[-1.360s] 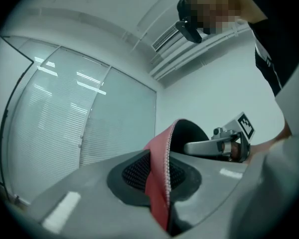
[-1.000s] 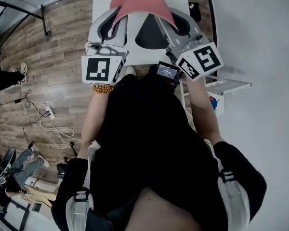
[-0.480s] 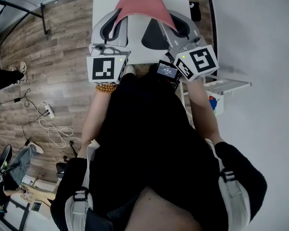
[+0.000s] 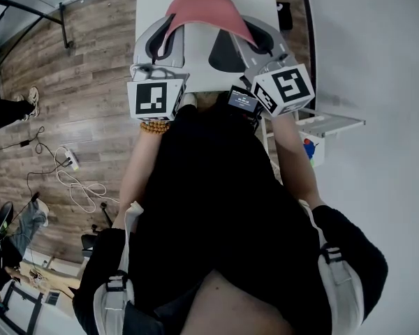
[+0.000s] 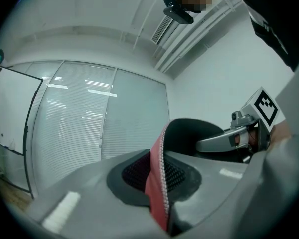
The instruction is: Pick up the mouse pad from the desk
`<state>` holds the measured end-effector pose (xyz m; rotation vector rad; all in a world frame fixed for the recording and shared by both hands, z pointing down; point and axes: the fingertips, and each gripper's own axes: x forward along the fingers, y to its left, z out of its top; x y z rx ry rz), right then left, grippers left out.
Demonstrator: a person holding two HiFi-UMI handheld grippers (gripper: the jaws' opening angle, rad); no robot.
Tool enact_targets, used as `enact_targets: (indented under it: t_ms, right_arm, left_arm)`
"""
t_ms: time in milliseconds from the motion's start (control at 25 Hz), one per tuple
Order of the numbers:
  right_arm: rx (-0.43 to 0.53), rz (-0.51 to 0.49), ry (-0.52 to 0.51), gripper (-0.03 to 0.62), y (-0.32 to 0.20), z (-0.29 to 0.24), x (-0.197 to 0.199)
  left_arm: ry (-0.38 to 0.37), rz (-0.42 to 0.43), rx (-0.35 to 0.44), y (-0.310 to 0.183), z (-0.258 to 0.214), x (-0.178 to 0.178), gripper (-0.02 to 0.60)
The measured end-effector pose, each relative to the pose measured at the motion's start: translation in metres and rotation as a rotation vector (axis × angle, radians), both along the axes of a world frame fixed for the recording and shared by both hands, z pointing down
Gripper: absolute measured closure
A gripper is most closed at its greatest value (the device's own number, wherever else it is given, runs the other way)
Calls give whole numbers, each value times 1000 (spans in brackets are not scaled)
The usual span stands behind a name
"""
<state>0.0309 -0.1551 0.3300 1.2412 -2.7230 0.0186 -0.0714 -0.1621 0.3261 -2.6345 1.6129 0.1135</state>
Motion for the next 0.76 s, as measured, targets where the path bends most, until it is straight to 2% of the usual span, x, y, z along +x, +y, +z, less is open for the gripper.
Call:
enact_targets:
  t_ms: [760]
  right_arm:
    - [39,-7,58,553,-25,-12,-1]
  left_arm:
    - [-14,5,18,-19,-7,-6,560]
